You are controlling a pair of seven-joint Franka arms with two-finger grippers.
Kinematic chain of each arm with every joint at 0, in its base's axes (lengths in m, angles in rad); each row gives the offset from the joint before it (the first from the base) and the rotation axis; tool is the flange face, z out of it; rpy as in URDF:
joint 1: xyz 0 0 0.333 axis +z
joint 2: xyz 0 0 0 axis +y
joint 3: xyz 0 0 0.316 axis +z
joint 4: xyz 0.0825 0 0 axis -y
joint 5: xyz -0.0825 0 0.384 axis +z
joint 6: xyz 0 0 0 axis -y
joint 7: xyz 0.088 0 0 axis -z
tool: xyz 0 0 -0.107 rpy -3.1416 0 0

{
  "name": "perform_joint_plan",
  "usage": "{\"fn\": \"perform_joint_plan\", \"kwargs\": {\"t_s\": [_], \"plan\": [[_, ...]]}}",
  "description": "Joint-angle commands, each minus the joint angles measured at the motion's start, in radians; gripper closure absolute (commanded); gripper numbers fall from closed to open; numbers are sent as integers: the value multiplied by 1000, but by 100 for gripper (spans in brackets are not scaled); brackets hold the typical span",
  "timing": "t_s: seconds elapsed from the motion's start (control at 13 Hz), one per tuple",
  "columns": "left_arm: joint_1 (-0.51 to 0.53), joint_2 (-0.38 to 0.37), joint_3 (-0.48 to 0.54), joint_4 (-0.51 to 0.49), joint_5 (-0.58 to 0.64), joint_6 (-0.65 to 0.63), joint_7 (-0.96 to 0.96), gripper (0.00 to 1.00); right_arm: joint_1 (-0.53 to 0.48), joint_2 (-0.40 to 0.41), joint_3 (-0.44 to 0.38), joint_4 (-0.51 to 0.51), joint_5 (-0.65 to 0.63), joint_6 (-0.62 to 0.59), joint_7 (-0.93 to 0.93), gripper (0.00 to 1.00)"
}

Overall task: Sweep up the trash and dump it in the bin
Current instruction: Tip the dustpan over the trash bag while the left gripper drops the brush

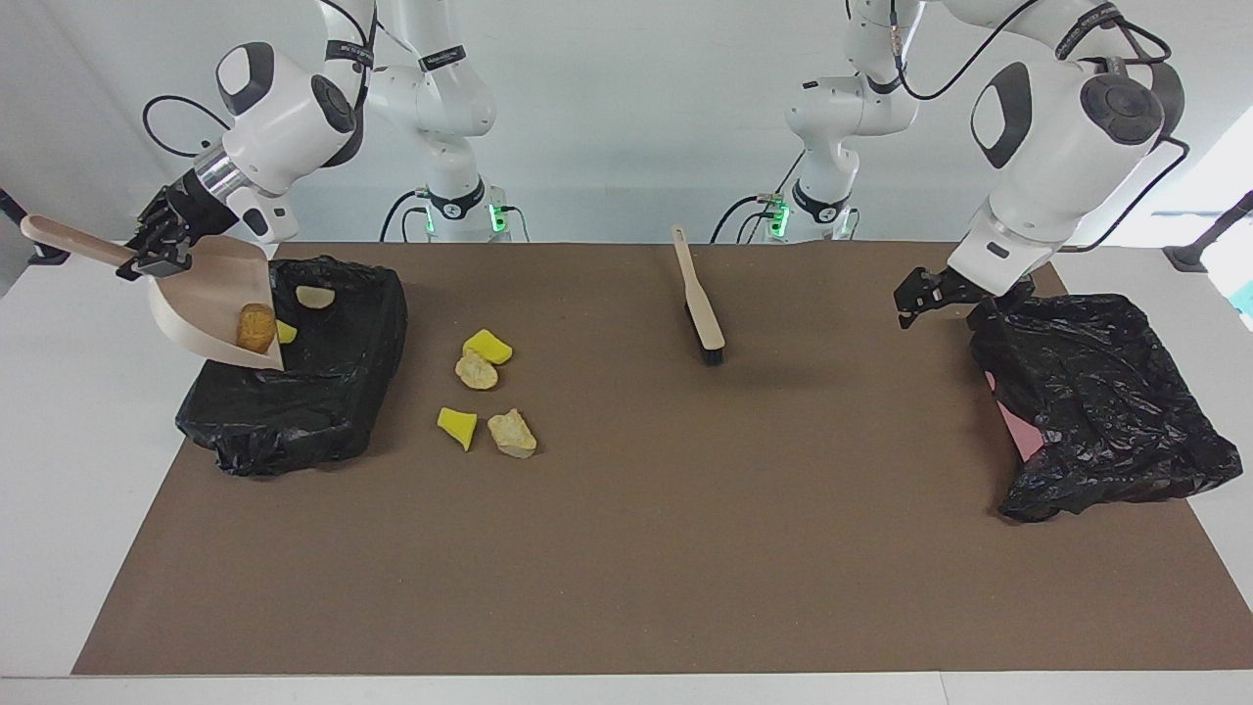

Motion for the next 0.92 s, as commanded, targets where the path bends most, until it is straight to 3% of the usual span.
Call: {"fn": "perform_joint_plan", "kwargs": {"t_s": [0.0, 0.23, 0.54, 0.69, 0.85], "plan": [[10, -1, -7, 51, 19, -58, 46, 0, 34, -45, 7, 9, -29, -36, -63, 100], [18, -27, -7, 30, 17, -60, 55, 0, 120, -78, 10, -2, -27, -214, 146, 100], [41, -33, -4, 56, 19, -121, 63, 0, 128, -74, 5, -22, -15, -210, 121, 100], [50, -48, -4, 50, 17, -123, 67, 0, 136, -40, 8, 39, 14, -225, 107, 100], [58, -62, -4, 31, 16, -121, 67, 0, 139, 30, 17, 142, 154, -242, 94, 100]]}}
